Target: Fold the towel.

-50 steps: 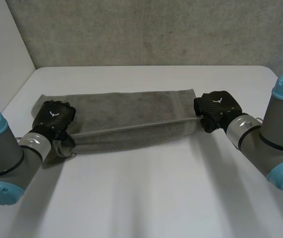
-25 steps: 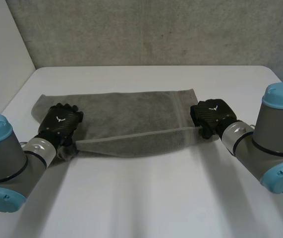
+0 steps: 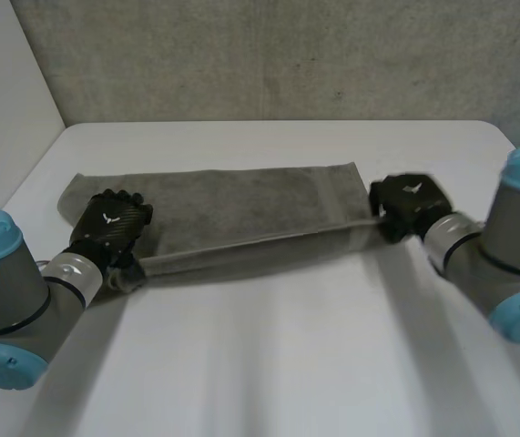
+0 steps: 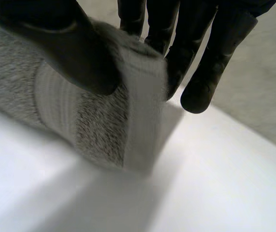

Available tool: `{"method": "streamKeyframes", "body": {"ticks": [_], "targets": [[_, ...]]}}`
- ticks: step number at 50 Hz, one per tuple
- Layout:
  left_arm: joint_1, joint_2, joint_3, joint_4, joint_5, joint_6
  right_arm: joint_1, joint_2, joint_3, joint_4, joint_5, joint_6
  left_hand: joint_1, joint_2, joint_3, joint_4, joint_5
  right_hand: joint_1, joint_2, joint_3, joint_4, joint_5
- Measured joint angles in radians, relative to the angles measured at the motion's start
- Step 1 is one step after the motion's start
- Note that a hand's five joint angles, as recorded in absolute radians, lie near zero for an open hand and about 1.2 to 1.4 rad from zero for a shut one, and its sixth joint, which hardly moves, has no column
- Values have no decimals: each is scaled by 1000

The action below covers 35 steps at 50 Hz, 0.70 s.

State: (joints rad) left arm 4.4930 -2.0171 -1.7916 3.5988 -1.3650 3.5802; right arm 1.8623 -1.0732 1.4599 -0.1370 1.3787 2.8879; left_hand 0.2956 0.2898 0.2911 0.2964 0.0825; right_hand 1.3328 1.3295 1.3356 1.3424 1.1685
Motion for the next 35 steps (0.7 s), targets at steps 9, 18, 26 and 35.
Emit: {"method": "streamKeyframes", "body": {"ticks": [9, 18, 26, 35], "targets": [[2, 0, 1, 3, 0, -8, -68, -51, 4, -31, 5, 82, 0, 0, 0, 0, -4, 0, 2, 0, 0, 2], [13, 22, 3, 9, 0, -49, -67, -44, 4, -33, 13, 85, 0, 0, 0, 0, 2, 0, 2, 0, 0, 2], [16, 42, 1, 5, 0, -58, -72, -49, 5, -34, 23, 90, 3, 6, 3, 3, 55, 0, 2, 0, 0, 2], [-19, 41, -10, -41, 36, -68, -62, -39, 10, -32, 25, 86, 41, 41, 42, 26, 86, 0, 2, 0, 0, 2]]}}
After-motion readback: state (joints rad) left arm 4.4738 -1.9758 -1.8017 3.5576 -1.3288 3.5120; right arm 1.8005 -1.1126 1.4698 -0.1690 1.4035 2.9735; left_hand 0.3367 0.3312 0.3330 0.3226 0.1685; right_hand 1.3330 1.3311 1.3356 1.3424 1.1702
